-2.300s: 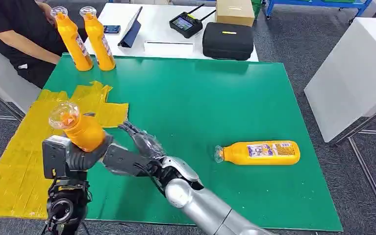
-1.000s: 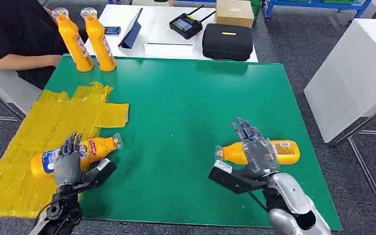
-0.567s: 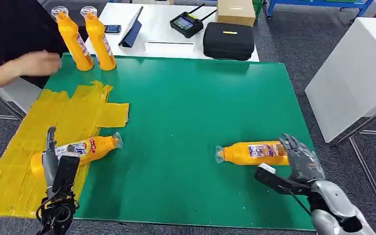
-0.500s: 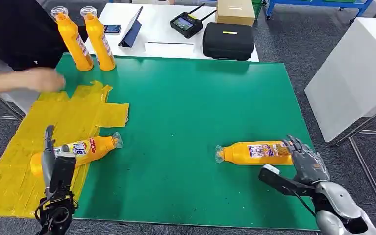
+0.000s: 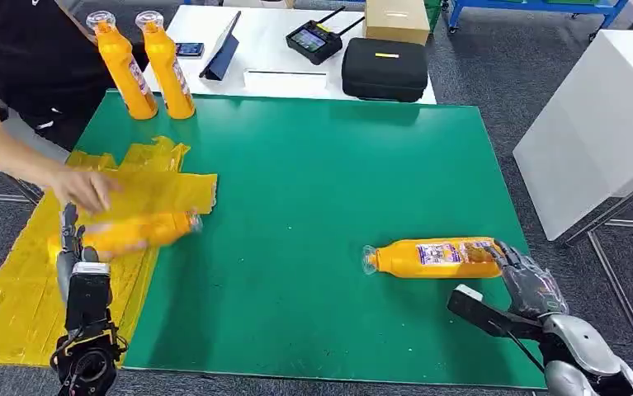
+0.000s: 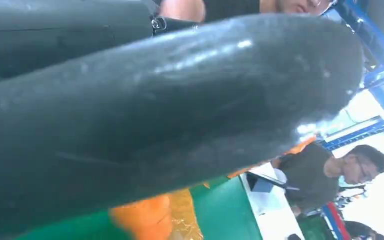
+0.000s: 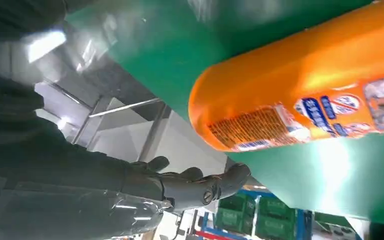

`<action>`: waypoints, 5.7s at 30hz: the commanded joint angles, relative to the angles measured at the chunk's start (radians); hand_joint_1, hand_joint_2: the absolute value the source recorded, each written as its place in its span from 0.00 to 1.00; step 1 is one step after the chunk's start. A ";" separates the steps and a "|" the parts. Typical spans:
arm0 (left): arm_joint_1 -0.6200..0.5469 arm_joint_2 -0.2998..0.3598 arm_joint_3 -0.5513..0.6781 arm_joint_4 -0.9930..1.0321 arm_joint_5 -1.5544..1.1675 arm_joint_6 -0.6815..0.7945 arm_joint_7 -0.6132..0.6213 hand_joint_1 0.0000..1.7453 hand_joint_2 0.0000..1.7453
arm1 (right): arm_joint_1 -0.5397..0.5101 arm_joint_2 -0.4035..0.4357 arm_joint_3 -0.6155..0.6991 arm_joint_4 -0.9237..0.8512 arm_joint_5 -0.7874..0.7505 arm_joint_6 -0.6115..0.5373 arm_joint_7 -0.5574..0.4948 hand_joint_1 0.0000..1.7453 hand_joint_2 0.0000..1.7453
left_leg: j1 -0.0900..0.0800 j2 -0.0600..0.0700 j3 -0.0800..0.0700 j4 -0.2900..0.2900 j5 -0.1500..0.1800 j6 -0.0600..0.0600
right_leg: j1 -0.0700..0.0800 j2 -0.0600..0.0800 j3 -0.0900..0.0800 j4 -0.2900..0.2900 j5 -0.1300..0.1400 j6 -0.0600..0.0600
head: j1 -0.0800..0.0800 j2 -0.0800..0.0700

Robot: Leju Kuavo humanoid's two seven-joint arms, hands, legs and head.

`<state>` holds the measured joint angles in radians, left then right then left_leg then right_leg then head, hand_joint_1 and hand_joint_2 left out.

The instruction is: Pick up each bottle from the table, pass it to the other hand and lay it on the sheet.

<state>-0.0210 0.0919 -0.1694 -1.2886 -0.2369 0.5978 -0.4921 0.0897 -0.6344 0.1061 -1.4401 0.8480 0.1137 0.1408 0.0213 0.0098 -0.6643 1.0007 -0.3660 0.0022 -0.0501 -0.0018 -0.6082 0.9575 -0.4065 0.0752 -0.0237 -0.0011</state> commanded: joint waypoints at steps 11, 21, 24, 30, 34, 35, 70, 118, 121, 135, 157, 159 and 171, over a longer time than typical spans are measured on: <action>-0.067 0.079 -0.105 0.116 0.132 0.008 -0.078 0.00 0.00 | -0.163 -0.047 0.133 0.221 -0.040 -0.004 -0.032 0.00 1.00 | 0.000 0.002 0.004 -0.001 -0.001 0.000 | 0.001 0.002 0.003 -0.001 0.000 -0.003 | 0.000 0.000; -0.060 0.082 -0.117 0.112 0.157 0.021 -0.081 0.00 0.00 | -0.304 -0.014 0.239 0.337 -0.054 -0.058 -0.055 0.00 1.00 | 0.001 0.003 0.007 -0.001 -0.002 0.000 | 0.002 0.003 0.006 -0.002 -0.001 -0.006 | 0.000 0.000; -0.054 0.076 -0.114 0.103 0.155 0.027 -0.081 0.00 0.00 | -0.344 -0.001 0.262 0.362 -0.053 -0.051 -0.053 0.00 1.00 | 0.001 0.004 0.008 -0.001 -0.003 0.000 | 0.002 0.004 0.007 -0.002 -0.001 -0.006 | 0.000 0.000; -0.053 0.075 -0.114 0.101 0.154 0.027 -0.081 0.00 0.00 | -0.347 0.000 0.264 0.366 -0.052 -0.052 -0.053 0.00 1.00 | 0.001 0.002 0.007 -0.001 -0.002 0.000 | 0.002 0.002 0.006 -0.001 -0.001 -0.006 | 0.000 0.000; -0.051 0.073 -0.111 0.096 0.153 0.026 -0.079 0.00 0.00 | -0.359 0.014 0.276 0.387 -0.052 -0.055 -0.056 0.00 1.00 | 0.001 0.001 0.005 -0.001 -0.001 0.000 | 0.001 0.002 0.005 -0.001 0.000 -0.004 | 0.000 0.000; -0.050 0.071 -0.108 0.094 0.151 0.024 -0.078 0.00 0.00 | -0.376 0.032 0.289 0.420 -0.044 -0.064 -0.059 0.00 1.00 | 0.001 0.001 0.003 -0.001 -0.001 0.000 | 0.002 0.002 0.004 -0.001 0.000 -0.004 | 0.000 0.000; -0.063 0.023 -0.120 0.028 0.453 -0.452 0.050 0.00 1.00 | -0.428 0.329 0.268 0.551 -0.680 0.257 -0.378 1.00 1.00 | 0.006 0.017 0.033 -0.002 -0.010 -0.005 | 0.006 0.013 0.025 -0.003 -0.005 -0.011 | 0.000 0.000; -0.198 -0.149 -0.321 -0.042 0.524 -0.574 0.144 0.00 1.00 | -0.612 0.945 0.581 0.813 -0.699 0.010 -0.320 1.00 1.00 | 0.003 0.004 0.013 0.002 -0.005 -0.001 | 0.004 0.003 0.012 0.003 -0.005 -0.012 | 0.000 0.000; -0.181 -0.151 -0.298 -0.051 0.524 -0.563 0.155 0.00 1.00 | -0.599 0.983 0.655 0.833 -0.646 -0.006 -0.313 1.00 1.00 | 0.004 0.005 0.011 0.001 -0.003 -0.002 | 0.005 0.004 0.009 0.002 -0.003 -0.009 | 0.000 0.000; -0.150 -0.132 -0.254 -0.074 0.518 -0.501 0.148 1.00 1.00 | -0.672 0.983 0.842 0.872 -0.797 -0.021 -0.270 1.00 1.00 | 0.004 0.003 0.006 0.001 0.000 -0.002 | 0.004 0.002 0.004 0.001 -0.001 -0.007 | 0.001 0.000; -0.061 -0.133 -0.180 -0.156 0.503 -0.441 0.154 1.00 1.00 | -0.721 0.976 0.809 0.911 -0.846 -0.048 -0.305 0.00 0.00 | 0.004 0.002 0.008 0.000 -0.001 -0.002 | 0.004 0.000 0.006 0.001 -0.002 -0.008 | 0.001 0.000; -0.048 -0.132 -0.162 -0.163 0.480 -0.422 0.151 1.00 1.00 | -0.704 0.963 0.781 0.885 -0.829 -0.051 -0.306 0.00 0.00 | 0.005 0.002 0.009 0.001 -0.002 -0.002 | 0.005 0.001 0.007 0.001 -0.003 -0.009 | 0.000 0.000; -0.022 -0.118 -0.054 -0.121 0.021 -0.138 0.170 1.00 1.00 | -0.620 0.882 0.594 0.694 -0.714 -0.067 -0.288 0.00 0.00 | 0.004 0.001 0.007 -0.001 0.000 -0.002 | 0.004 -0.001 0.005 0.000 -0.001 -0.008 | 0.001 0.000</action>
<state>-0.0070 -0.0351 -0.2956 -1.4786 0.0934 0.2644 -0.3429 -0.5716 0.3048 0.8217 -0.6352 0.1015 0.0576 -0.1534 0.0251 0.0140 -0.6609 1.0004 -0.3649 -0.0006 -0.0465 0.0004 -0.6076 0.9576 -0.4058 0.0718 -0.0229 -0.0011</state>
